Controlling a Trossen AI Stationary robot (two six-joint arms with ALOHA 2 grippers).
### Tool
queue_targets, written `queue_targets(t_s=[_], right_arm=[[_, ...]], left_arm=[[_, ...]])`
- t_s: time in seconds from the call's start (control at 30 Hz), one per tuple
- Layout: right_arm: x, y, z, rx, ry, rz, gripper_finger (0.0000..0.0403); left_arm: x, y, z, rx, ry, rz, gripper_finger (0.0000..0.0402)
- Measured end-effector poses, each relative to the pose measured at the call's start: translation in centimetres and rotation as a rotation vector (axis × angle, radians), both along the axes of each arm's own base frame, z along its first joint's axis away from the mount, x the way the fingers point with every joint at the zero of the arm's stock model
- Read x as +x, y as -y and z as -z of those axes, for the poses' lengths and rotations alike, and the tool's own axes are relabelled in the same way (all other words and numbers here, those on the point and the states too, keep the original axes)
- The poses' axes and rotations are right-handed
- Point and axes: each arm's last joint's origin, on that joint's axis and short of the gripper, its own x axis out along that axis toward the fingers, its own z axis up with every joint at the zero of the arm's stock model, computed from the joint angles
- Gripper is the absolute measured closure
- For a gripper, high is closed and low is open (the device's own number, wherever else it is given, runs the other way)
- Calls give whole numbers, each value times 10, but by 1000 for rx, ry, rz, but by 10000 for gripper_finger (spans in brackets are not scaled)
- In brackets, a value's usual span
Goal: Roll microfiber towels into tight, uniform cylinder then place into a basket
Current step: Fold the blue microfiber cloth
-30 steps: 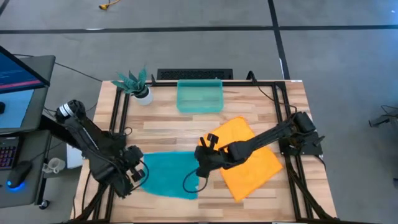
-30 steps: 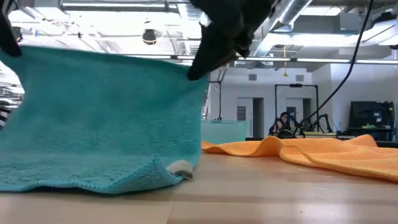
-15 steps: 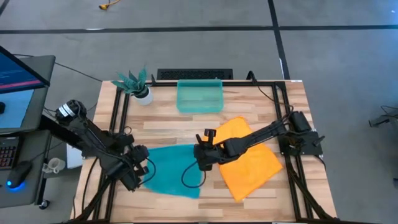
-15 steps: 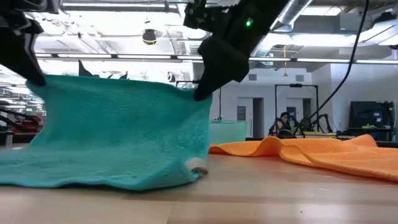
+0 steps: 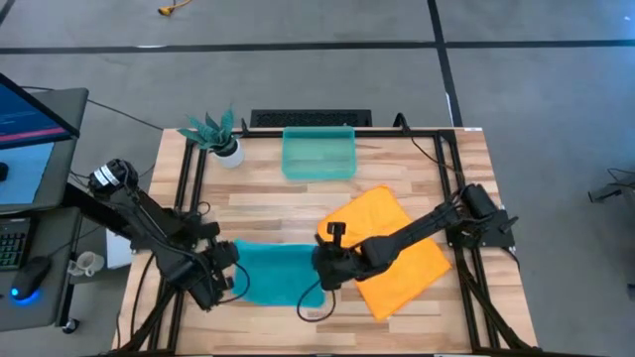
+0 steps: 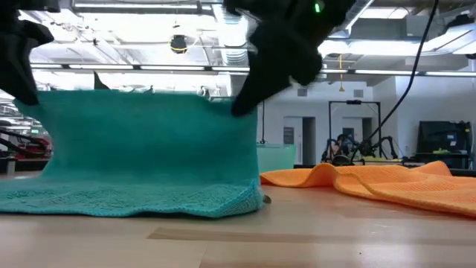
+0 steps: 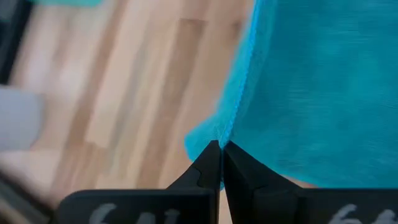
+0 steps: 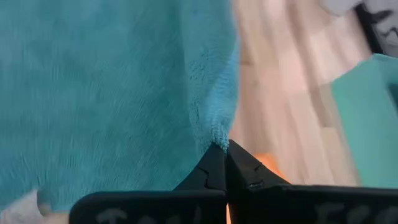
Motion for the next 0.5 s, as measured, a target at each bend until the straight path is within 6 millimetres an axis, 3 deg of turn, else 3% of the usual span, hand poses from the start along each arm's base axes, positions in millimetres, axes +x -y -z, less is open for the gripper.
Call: queue_targets(t_s=[0.2,0.5], right_arm=[[-1,-21,27,-27,-38,-70,393],[-10,-45,29,-44,-13,-115,394]], left_arm=[[-1,17,0,-95,56,76,401],[-2,35,1,-285,59,97,401]])
